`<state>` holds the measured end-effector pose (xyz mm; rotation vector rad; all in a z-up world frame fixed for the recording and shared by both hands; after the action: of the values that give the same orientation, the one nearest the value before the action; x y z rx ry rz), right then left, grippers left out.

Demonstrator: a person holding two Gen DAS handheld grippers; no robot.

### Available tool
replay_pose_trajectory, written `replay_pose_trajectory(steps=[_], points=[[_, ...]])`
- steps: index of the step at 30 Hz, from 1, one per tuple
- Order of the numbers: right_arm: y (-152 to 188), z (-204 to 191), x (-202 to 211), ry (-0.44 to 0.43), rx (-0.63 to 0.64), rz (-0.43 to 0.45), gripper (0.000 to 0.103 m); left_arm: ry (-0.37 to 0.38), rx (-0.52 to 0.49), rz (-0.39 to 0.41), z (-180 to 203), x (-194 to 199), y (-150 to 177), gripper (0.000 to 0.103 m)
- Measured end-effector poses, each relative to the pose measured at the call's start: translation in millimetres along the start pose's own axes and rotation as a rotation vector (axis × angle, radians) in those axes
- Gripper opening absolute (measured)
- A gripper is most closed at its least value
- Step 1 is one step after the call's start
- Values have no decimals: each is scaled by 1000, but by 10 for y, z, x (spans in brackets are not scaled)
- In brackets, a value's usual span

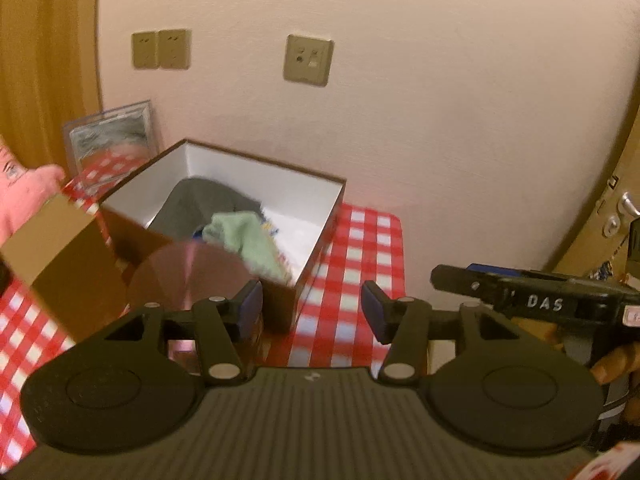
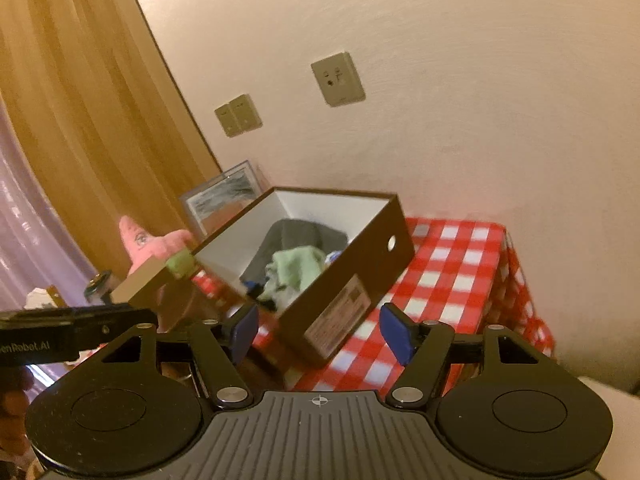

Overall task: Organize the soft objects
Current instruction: 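Move both tools back over the sock and cotton swab packet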

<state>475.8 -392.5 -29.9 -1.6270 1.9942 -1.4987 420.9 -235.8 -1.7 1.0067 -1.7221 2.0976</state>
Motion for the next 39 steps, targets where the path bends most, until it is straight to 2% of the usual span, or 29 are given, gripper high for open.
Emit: replay_pose_trajectory(steps=[8,17,25,29,39], points=[[478,-361,76,-35,12,-68,69,-69,38,-27,-329,417,526,52],[1108,-755,-118,-102,56,-208,69,-164,103,-64,-751,691,1064,52],[1475,-935,-331,-111,175,-286,69,-217,143,-139,-959,670,1517,52],[1673,-965,-441,-113,211,-332,69,-249,132,-167,-1036,612,1671,52],[1977,-1157,-712,-156,332,-411,69,-272,147,-244,-1183,421,1982,52]])
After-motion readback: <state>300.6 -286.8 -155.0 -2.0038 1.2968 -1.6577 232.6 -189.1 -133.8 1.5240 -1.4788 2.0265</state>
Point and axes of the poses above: each gripper's, at about its wrist camera, not at the fingertips, and x roughly against the way its jaws point, z to its right, y to its underside, the point moved 8 cm from there along -x, roughly the way its jaws point, and after that the axes turned 6 degrees about -y, right-handed, at the moved point
